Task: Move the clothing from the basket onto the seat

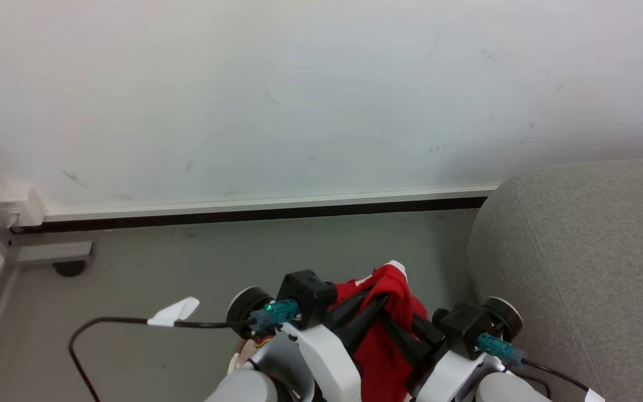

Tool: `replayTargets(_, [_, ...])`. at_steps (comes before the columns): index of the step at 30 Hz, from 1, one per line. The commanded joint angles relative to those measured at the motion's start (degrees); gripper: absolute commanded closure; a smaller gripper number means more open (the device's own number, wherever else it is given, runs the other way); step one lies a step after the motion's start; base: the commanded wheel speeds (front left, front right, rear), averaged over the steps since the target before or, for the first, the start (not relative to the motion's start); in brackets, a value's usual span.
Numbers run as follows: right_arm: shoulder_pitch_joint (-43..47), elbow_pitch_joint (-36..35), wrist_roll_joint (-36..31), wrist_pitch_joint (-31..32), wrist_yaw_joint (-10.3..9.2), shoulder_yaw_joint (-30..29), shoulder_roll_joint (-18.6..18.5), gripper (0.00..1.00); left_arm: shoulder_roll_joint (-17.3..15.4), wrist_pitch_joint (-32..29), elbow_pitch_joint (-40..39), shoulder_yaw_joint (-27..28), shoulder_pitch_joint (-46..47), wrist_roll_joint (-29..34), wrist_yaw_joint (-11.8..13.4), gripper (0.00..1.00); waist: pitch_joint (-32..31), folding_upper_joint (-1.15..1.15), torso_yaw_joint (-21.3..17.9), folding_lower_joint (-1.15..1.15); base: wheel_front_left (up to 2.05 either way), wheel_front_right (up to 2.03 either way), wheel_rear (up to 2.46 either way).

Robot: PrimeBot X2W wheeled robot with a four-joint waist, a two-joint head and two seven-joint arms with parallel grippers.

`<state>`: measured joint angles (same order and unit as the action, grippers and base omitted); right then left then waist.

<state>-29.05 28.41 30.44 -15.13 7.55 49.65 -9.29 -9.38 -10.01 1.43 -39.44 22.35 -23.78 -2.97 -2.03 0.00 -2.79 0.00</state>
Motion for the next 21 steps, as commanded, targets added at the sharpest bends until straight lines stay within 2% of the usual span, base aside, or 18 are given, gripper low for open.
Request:
replayTargets(1, [-0.5, -0.3, 0.3, 0.0, -0.12, -0.1, -0.5, 1.00, -0.4, 0.1, -0.2, 0.2, -0.6, -0.6, 0.2, 1.00, 0.1, 0.00, 0.0, 0.00, 0.00, 0.00, 0.00])
replayTargets(2, [-0.4, -0.5, 0.5, 0.0, -0.12, -0.4, -0.6, 1.00, -0.6, 0.4, -0.2, 0.3, -0.6, -0.3, 0.4, 0.88, 0.1, 0.00, 0.0, 0.00, 0.00, 0.00, 0.00])
replayTargets(3, [-0.2, -0.9, 0.6, 0.0, -0.12, -0.9, -0.6, 1.00, -0.8, 0.6, -0.2, 0.4, -0.6, 0.0, 0.4, 0.53, 0.2, 0.00, -0.1, 0.00, 0.00, 0.00, 0.00])
replayTargets(4, [0.1, -1.3, 1.0, 0.0, -0.12, -1.5, -0.5, 1.00, -1.0, 0.7, 0.0, 0.5, -0.8, 0.0, 0.6, 0.07, 0.2, 0.00, -0.1, 0.00, 0.00, 0.00, 0.00])
replayTargets(5, [0.5, -1.7, 1.4, 0.0, -0.12, -2.1, -0.5, 1.00, -1.1, 1.0, 0.0, 0.6, -0.9, 0.1, 0.7, 0.00, 0.3, 0.00, -0.2, 0.00, 0.00, 0.00, 0.00])
replayTargets(21, [2.6, -5.3, 1.6, 0.0, -0.12, -10.4, -4.0, 1.00, -1.8, 5.7, 3.9, 1.5, -2.9, -0.9, 1.5, 0.00, 0.5, 0.00, -2.3, 0.00, 0.00, 0.00, 0.00])
